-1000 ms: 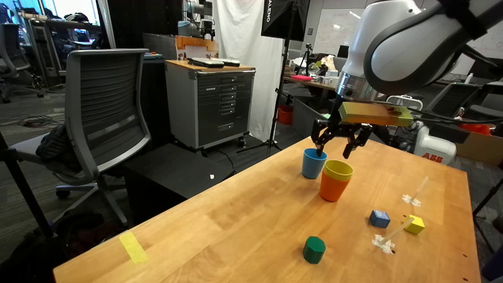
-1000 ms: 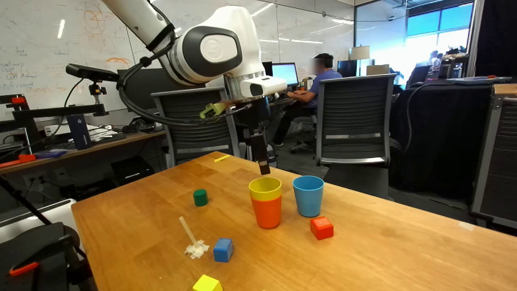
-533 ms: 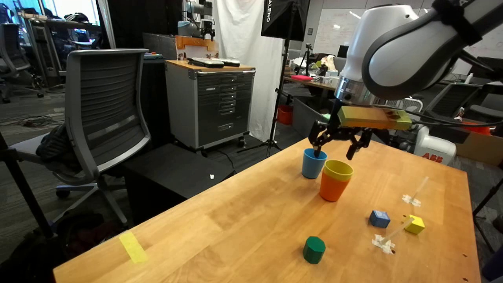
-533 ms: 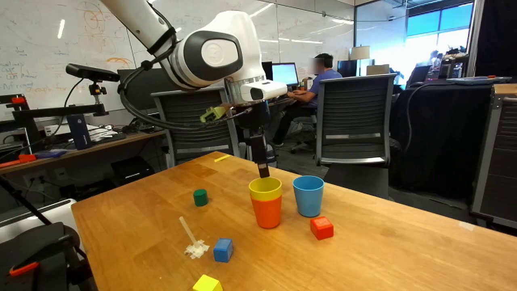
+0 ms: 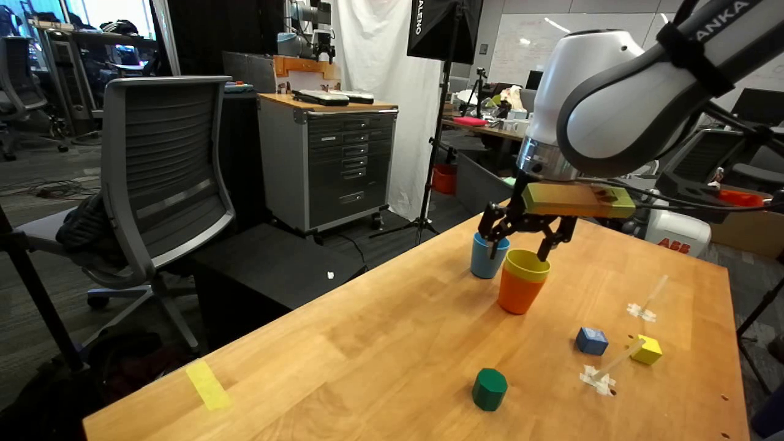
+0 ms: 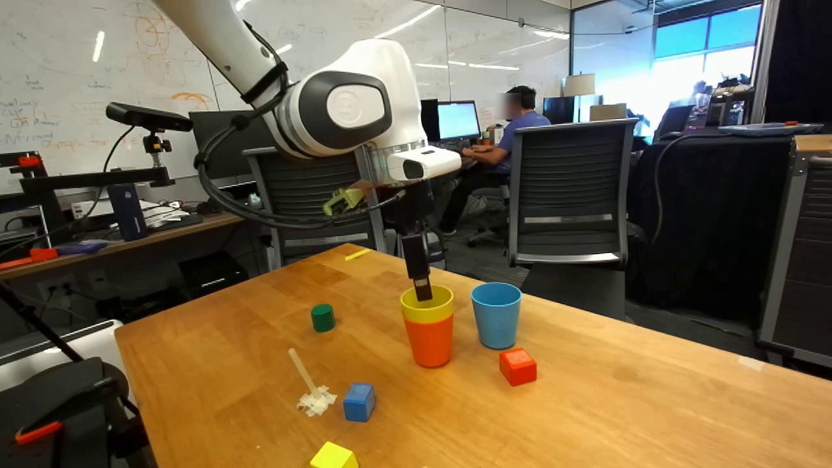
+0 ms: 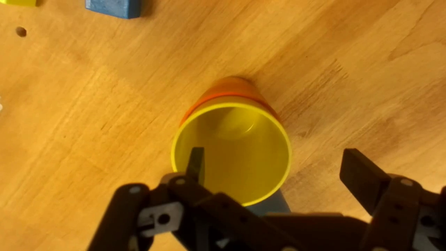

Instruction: Stack up all the cups on the table

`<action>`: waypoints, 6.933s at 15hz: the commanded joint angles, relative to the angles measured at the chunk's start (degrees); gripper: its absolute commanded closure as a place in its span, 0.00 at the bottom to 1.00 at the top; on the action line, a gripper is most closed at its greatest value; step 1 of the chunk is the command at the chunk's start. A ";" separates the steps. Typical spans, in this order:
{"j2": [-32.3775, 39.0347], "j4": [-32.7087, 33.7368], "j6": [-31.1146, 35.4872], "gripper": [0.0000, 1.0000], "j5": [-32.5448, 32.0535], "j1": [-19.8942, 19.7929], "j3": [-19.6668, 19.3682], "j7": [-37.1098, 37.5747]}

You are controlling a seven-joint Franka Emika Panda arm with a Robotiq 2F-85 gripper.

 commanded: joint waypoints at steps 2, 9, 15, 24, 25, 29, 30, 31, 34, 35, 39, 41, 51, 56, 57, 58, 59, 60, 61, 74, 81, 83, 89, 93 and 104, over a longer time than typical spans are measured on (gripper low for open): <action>2.26 1.86 1.91 0.00 0.48 0.71 -0.45 0.99; 4.65 3.25 1.37 0.00 0.09 1.11 -0.92 0.84; 5.52 3.54 0.89 0.50 0.16 1.30 -1.11 0.58; 4.52 4.13 -1.66 1.00 1.26 0.47 -0.53 -0.11; 4.33 4.46 -2.06 0.98 1.57 0.16 -0.37 -0.31; 2.23 5.45 -3.55 0.98 3.19 -0.76 0.05 -0.72; 1.24 5.68 -4.17 0.98 3.81 -1.05 0.25 -0.94; 0.28 5.95 -5.18 0.98 4.27 -1.25 0.37 -1.12; -2.73 7.43 -10.53 0.98 5.94 -2.03 0.96 -1.57; -3.63 8.07 -12.07 0.98 6.20 -2.09 0.93 -1.23; -3.09 13.69 -14.42 0.98 7.40 -2.76 0.21 2.50; -1.33 17.30 -14.61 0.98 7.08 -3.24 -0.44 5.34; 8.73 27.85 -14.85 0.98 4.38 -3.84 -2.88 16.98; 12.66 30.10 -16.51 0.98 4.31 -3.84 -2.79 19.06; 12.85 30.24 -16.77 0.98 4.31 -3.80 -2.76 19.23; 13.10 30.37 -16.73 0.98 4.35 -3.83 -2.71 19.27; 13.38 30.59 -16.88 0.98 4.48 -3.94 -2.63 19.19; 13.60 30.88 -16.94 0.98 4.58 -4.04 -2.58 19.15; 13.82 31.06 -16.92 0.98 4.78 -4.22 -2.45 19.01; 14.54 30.77 -16.26 0.15 5.21 -4.82 -1.94 17.72; 7.69 26.57 -14.98 0.00 5.98 -5.17 -0.55 14.20; 4.25 24.07 -14.05 0.00 5.32 -5.13 0.06 10.24; -8.26 10.58 -12.96 0.00 3.82 -4.15 1.99 -6.74; -15.99 -0.57 -12.09 0.00 2.26 -3.41 3.57 -15.95; -32.67 -23.55 -10.57 0.00 -1.85 -4.14 7.32 -41.57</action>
